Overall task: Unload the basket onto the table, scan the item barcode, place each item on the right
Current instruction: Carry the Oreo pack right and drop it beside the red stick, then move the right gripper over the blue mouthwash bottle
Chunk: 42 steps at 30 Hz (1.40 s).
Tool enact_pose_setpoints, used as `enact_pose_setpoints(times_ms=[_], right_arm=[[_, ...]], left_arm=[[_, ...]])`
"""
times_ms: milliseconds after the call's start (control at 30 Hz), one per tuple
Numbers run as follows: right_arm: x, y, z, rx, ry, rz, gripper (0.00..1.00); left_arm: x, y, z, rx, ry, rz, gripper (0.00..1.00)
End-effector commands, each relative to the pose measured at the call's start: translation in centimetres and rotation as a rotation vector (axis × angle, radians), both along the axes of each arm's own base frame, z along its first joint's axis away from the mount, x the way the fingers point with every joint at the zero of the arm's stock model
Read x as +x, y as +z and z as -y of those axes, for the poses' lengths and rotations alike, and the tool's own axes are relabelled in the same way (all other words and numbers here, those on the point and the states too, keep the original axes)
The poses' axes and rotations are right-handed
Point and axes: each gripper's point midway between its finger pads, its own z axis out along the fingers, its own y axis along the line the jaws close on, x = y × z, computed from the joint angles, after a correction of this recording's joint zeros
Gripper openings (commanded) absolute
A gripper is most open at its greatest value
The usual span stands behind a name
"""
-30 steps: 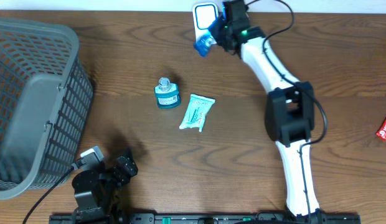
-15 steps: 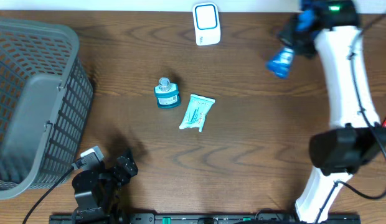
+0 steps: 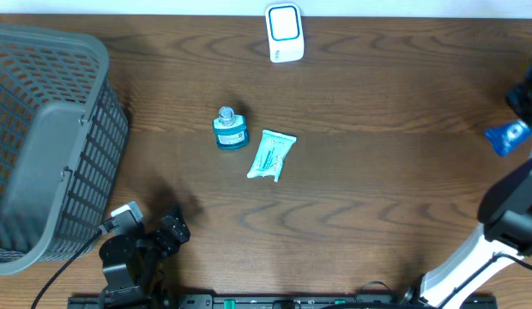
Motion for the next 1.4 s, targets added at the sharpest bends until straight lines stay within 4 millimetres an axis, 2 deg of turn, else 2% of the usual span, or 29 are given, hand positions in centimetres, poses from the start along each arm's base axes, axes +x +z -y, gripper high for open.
enact_pose_setpoints(times_ms=[0, 67, 167, 233, 267, 333, 400, 433, 533, 633, 733, 800, 900, 1000, 1067, 1133, 1233, 1367], right_arm=[[-2.9, -3.3, 2.7, 0.0, -0.071, -0.046, 0.01], [-4.2, -5.6, 3.8, 0.006, -0.108, -0.048, 0.04], [-6.2, -8.6, 4.9, 0.015, -0.154, -0.053, 0.18], [-7.1, -10.1, 5.1, 0.058, -0.178, -0.033, 0.18], [-7.1, -10.3, 5.3, 0.104, -0.184, 0.003, 0.31], [-6.3, -10.0, 5.0, 0.165, -0.134, 0.043, 0.62], [-4.6, -8.9, 4.2, 0.252, -0.065, 0.109, 0.87], [-3.9, -8.2, 3.7, 0.287, -0.041, 0.138, 0.9], [-1.6, -5.3, 1.6, 0.399, 0.039, 0.22, 0.91], [0.5, -1.5, -1.2, 0.472, 0.133, 0.28, 0.91], [2.2, 2.4, -5.0, 0.519, 0.258, 0.324, 0.91], [2.8, 4.6, -8.4, 0.546, 0.328, 0.332, 0.92], [3.4, 6.6, -13.5, 0.579, 0.438, 0.328, 0.94], [4.0, 7.8, -19.3, 0.593, 0.635, 0.296, 0.97], [5.0, 8.3, -23.7, 0.575, 0.909, 0.277, 0.99], [5.7, 8.4, -28.3, 0.511, 1.264, 0.237, 0.99], [5.6, 8.1, -33.7, 0.433, 1.619, 0.17, 0.98], [5.2, 8.4, -40.2, 0.397, 1.822, 0.174, 0.97]], left_arm=[[-0.3, -0.5, 0.1, -0.003, -0.002, -0.02, 0.98], [-0.3, -0.5, 0.1, -0.003, -0.002, -0.02, 0.98], [-0.3, -0.5, 0.1, -0.003, -0.002, -0.02, 0.98], [-0.3, -0.5, 0.1, -0.003, -0.002, -0.02, 0.98], [-0.3, -0.5, 0.1, -0.003, -0.002, -0.02, 0.98], [-0.3, -0.5, 0.1, -0.003, -0.002, -0.02, 0.98], [-0.3, -0.5, 0.1, -0.003, -0.002, -0.019, 0.98], [-0.3, -0.5, 0.1, -0.003, -0.002, -0.019, 0.98], [-0.3, -0.5, 0.1, -0.003, -0.002, -0.02, 0.98], [-0.3, -0.5, 0.1, -0.003, -0.002, -0.02, 0.98], [-0.3, -0.5, 0.1, -0.003, -0.002, -0.02, 0.98], [-0.3, -0.5, 0.1, -0.003, -0.002, -0.02, 0.98], [-0.3, -0.5, 0.1, -0.003, -0.002, -0.02, 0.98], [-0.3, -0.5, 0.1, -0.003, -0.002, -0.02, 0.98], [-0.3, -0.5, 0.1, -0.003, -0.002, -0.02, 0.98], [-0.3, -0.5, 0.1, -0.003, -0.002, -0.02, 0.98], [-0.3, -0.5, 0.1, -0.003, -0.002, -0.02, 0.98], [-0.3, -0.5, 0.1, -0.003, -0.002, -0.02, 0.98]])
